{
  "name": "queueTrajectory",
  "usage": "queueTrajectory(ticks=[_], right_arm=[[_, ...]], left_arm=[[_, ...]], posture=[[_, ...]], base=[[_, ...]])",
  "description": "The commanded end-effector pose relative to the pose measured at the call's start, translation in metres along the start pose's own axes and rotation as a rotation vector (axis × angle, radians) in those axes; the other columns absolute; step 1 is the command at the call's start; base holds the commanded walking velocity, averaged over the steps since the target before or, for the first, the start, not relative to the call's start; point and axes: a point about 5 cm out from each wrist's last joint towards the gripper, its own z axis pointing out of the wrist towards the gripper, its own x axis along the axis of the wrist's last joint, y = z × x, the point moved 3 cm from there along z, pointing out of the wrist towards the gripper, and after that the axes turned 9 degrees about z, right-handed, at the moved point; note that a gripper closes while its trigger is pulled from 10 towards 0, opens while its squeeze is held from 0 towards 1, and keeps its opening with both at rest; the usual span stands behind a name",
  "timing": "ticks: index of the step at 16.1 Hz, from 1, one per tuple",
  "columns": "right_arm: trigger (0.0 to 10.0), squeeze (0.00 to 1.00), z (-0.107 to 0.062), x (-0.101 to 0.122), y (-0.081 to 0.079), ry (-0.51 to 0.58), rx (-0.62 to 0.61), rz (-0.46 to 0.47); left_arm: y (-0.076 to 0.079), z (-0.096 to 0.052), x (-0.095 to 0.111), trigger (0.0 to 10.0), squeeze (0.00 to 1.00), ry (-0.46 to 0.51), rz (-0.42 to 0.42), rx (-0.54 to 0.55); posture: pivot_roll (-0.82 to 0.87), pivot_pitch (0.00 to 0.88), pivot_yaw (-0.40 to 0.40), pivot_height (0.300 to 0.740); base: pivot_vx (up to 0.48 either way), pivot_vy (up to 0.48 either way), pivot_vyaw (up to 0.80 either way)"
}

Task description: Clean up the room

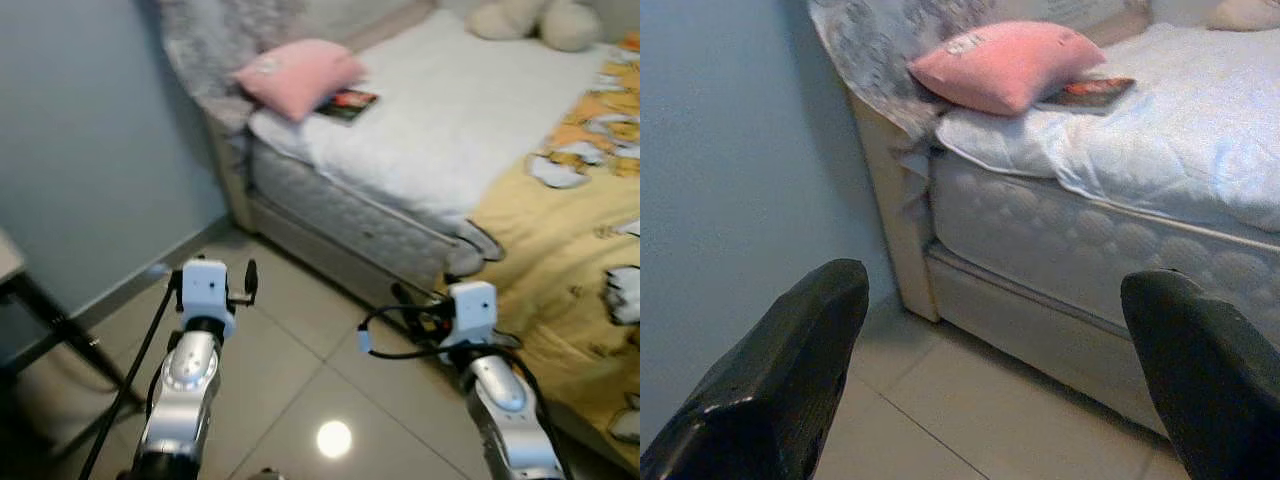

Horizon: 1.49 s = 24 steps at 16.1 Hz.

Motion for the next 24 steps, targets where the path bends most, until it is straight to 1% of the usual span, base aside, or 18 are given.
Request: queueTrajectory(ticks=[1,2,3,5,6,8,9,10,12,14,15,16,17,18,19,20,22,24], right_arm=[[10.0,1.0,-0.002,-0.01,0.006,-0.057,-0.021,0.032],[10.0,1.0,-0.003,-0.011,0.006,-0.067,-0.046,0.016],[10.0,1.0,-0.003,-0.012,0.007,-0.071,-0.042,-0.007],[10.0,1.0,-0.004,-0.011,0.01,-0.065,-0.035,-0.03],[10.0,1.0,-0.003,-0.009,0.013,-0.056,-0.04,-0.03],[10.0,1.0,-0.004,-0.004,0.016,-0.042,-0.037,-0.026],[10.0,1.0,-0.007,-0.003,0.025,-0.061,-0.021,-0.058],[10.0,1.0,-0.007,-0.002,0.028,-0.068,-0.018,-0.073],[10.0,1.0,-0.001,0.0,0.034,-0.062,-0.035,-0.066],[10.0,1.0,0.002,-0.001,0.031,-0.055,-0.037,-0.049],[10.0,1.0,0.003,-0.003,0.025,-0.053,-0.028,-0.035],[10.0,1.0,0.004,-0.004,0.015,-0.046,-0.009,-0.021],[10.0,1.0,0.003,-0.005,0.011,-0.042,-0.002,-0.015],[10.0,1.0,0.0,-0.009,0.01,-0.048,-0.002,0.001],[10.0,1.0,-0.002,-0.012,0.012,-0.056,-0.008,0.009],[10.0,1.0,-0.003,-0.016,0.014,-0.067,-0.017,0.02],[10.0,1.0,0.0,-0.015,0.014,-0.064,-0.011,0.011],[10.0,1.0,0.002,-0.014,0.014,-0.063,-0.008,0.007]], left_arm=[[0.004,0.005,0.002,10.0,0.0,0.002,-0.015,-0.013],[0.001,0.006,0.003,10.0,0.0,0.001,-0.019,-0.013],[0.002,0.006,0.003,10.0,0.0,0.001,-0.036,-0.015],[0.005,0.006,0.001,10.0,0.0,-0.01,-0.047,-0.021],[0.008,0.004,-0.002,10.0,0.0,-0.028,-0.096,-0.006],[0.015,-0.001,-0.007,10.0,0.0,-0.057,-0.14,0.005],[0.025,-0.014,-0.019,10.0,0.0,-0.097,-0.151,-0.067],[0.029,-0.016,-0.017,10.0,0.0,-0.083,-0.122,-0.1],[0.031,-0.003,-0.005,10.0,0.0,-0.05,-0.013,-0.078],[0.033,0.001,0.0,10.0,0.0,-0.039,-0.033,-0.077],[0.03,0.002,0.001,10.0,0.0,-0.036,-0.042,-0.073],[0.023,0.003,0.001,10.0,0.0,-0.035,-0.035,-0.061],[0.02,0.001,0.0,10.0,0.0,-0.039,-0.016,-0.052],[0.016,-0.002,-0.001,10.0,0.0,-0.04,0.043,-0.037],[0.016,-0.002,-0.002,10.0,0.0,-0.049,0.076,-0.035],[0.015,-0.001,-0.006,10.0,0.0,-0.065,0.079,-0.046],[0.012,-0.002,-0.004,10.0,0.0,-0.057,0.082,-0.054],[0.014,-0.002,-0.006,10.0,0.0,-0.069,0.053,-0.045]], posture=[[-0.16,0.0,0.043,0.74],[-0.16,0.0,0.047,0.74],[-0.16,0.0,0.047,0.74],[-0.17,0.0,0.052,0.74],[-0.17,0.0,0.044,0.74],[-0.18,0.0,0.028,0.74],[-0.17,0.0,-0.015,0.74],[-0.17,0.0,-0.016,0.74],[-0.18,0.0,-0.003,0.74],[-0.18,0.0,0.007,0.74],[-0.19,0.0,0.012,0.74],[-0.19,0.0,0.023,0.74],[-0.2,0.0,0.025,0.74],[-0.19,0.0,0.036,0.74],[-0.19,0.0,0.036,0.74],[-0.19,0.0,0.051,0.74],[-0.18,0.0,0.06,0.74],[-0.18,0.0,0.06,0.74]], base=[[0.0,0.0,0.66],[0.0,0.458,0.0],[0.0,0.428,0.0],[0.0,0.214,0.29],[0.0,0.0,0.69],[0.0,0.0,0.66],[0.0,0.0,0.63],[0.0,0.0,0.63],[0.0,0.0,0.63],[0.0,-0.396,0.63],[0.0,-0.442,0.62],[0.0,-0.439,0.63],[0.0,-0.442,0.63],[0.0,-0.442,0.63],[0.0,-0.439,0.63],[0.0,-0.45,0.63],[0.0,-0.454,0.66],[0.0,-0.454,0.68]])
